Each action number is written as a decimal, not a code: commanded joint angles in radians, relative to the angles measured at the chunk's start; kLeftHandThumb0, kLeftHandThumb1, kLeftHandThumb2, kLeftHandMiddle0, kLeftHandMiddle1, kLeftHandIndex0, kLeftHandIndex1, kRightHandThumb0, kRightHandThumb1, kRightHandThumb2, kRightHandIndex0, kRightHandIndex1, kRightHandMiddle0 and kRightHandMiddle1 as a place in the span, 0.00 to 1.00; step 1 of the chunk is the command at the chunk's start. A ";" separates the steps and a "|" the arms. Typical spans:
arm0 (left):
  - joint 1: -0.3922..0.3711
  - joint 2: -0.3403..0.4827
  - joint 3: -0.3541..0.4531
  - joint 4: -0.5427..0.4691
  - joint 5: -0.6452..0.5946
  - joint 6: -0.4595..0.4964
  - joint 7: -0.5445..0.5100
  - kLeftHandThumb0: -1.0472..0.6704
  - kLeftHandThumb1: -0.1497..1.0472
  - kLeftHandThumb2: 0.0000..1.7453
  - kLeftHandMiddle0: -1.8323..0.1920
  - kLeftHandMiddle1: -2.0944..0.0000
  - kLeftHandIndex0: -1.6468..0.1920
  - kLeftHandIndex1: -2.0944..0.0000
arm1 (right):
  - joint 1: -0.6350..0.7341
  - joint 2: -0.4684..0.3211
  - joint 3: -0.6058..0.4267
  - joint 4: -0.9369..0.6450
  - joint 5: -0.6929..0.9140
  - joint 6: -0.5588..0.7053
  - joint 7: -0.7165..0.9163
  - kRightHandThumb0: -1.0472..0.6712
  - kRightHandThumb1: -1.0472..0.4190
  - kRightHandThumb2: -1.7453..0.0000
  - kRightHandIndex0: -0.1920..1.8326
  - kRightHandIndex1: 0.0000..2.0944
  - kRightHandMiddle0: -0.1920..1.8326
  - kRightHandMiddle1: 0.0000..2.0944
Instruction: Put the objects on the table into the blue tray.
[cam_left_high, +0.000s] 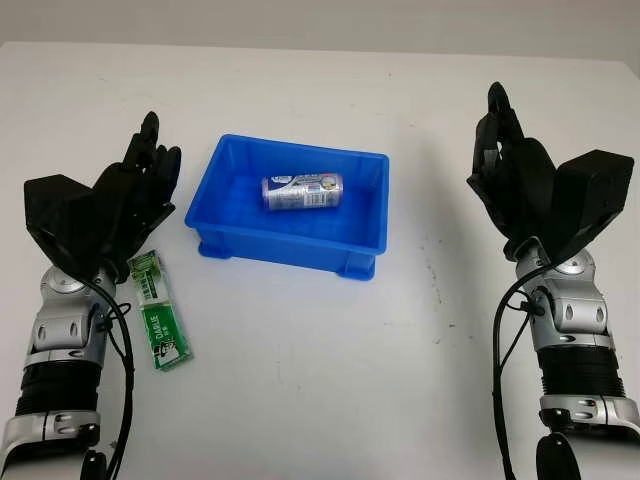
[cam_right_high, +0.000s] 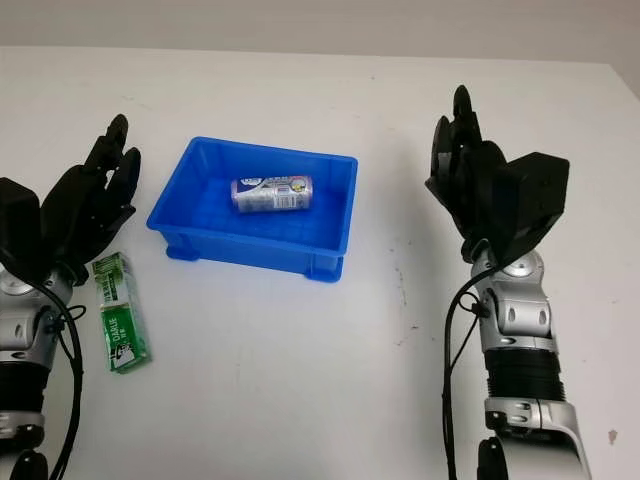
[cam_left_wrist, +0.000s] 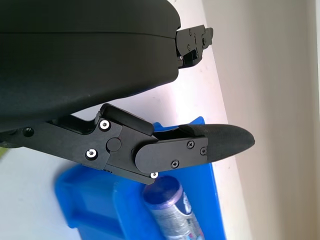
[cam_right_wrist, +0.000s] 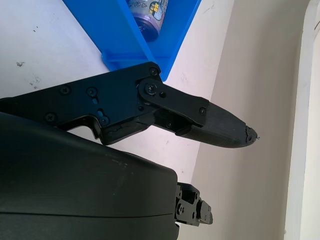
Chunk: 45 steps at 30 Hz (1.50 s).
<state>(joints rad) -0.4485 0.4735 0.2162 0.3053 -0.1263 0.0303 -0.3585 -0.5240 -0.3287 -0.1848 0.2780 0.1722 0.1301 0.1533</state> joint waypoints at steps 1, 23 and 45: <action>0.024 0.047 0.000 -0.065 0.012 -0.029 -0.027 0.16 1.00 0.30 1.00 1.00 0.99 0.99 | 0.009 0.001 -0.014 -0.019 0.004 0.009 -0.001 0.20 0.00 0.53 0.00 0.00 0.00 0.00; 0.112 0.714 0.027 -0.298 0.479 -0.812 -0.242 0.27 0.80 0.02 0.95 0.97 0.93 0.96 | -0.024 0.021 0.004 0.012 -0.006 0.019 0.009 0.20 0.00 0.52 0.00 0.00 0.00 0.00; 0.008 0.711 -0.004 0.051 1.003 -1.599 0.222 0.51 1.00 0.19 0.81 0.97 0.82 0.95 | -0.044 0.045 0.001 0.068 -0.011 -0.026 0.009 0.20 0.00 0.52 0.00 0.00 0.00 0.00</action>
<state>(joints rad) -0.4525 1.1770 0.2235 0.3523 0.8748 -1.5640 -0.1430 -0.5627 -0.2831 -0.1755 0.3555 0.1626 0.1172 0.1632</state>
